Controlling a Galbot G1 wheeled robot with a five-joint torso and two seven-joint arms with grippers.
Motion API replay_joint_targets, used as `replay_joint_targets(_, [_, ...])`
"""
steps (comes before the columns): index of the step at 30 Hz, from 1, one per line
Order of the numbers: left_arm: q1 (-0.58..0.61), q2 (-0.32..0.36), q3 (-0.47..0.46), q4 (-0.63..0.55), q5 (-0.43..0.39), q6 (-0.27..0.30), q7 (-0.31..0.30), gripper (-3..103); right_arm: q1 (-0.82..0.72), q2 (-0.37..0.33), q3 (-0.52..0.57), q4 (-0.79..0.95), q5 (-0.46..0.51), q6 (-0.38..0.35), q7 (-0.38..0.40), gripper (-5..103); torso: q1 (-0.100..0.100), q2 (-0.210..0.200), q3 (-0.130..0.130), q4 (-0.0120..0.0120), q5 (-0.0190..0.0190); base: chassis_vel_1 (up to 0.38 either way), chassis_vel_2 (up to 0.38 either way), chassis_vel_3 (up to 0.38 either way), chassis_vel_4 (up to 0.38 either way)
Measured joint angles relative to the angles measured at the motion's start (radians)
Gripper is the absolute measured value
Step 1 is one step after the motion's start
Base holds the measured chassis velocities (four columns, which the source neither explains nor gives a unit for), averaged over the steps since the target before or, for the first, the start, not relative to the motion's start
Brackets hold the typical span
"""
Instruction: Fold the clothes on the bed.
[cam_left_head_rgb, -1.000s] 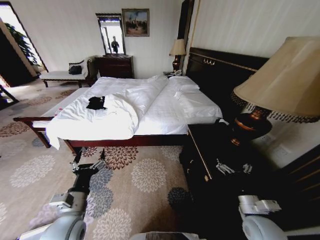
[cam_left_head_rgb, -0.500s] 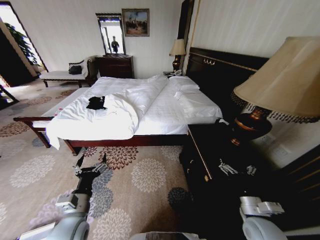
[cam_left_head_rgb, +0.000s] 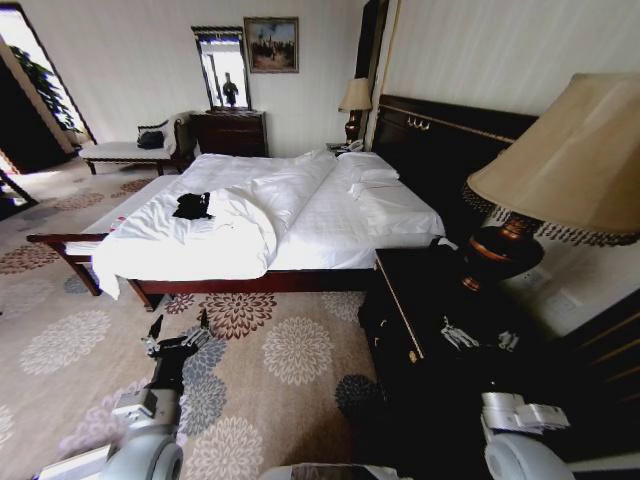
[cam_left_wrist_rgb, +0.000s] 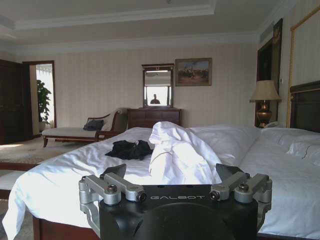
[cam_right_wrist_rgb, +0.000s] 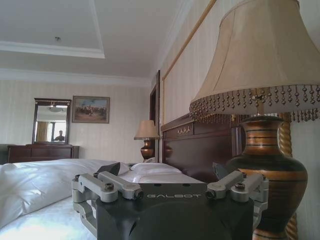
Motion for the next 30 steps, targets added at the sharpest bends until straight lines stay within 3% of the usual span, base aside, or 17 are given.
replay_joint_targets(10, [-0.030,0.003,0.017,-0.002,-0.033,-0.005,-0.010,100,-0.009,0.028,-0.007,0.001,-0.031,0.004,-0.002,100,0.000,0.000,0.000,0.0000,0.0000,0.000,0.000,0.000,0.000])
replay_joint_targets(30, [-0.003,0.005,0.019,-0.005,-0.011,-0.035,0.000,100,0.005,0.034,-0.014,-0.007,-0.038,0.008,-0.004,100,0.000,0.000,0.000,0.0000,0.0000,0.000,0.000,0.000,0.000])
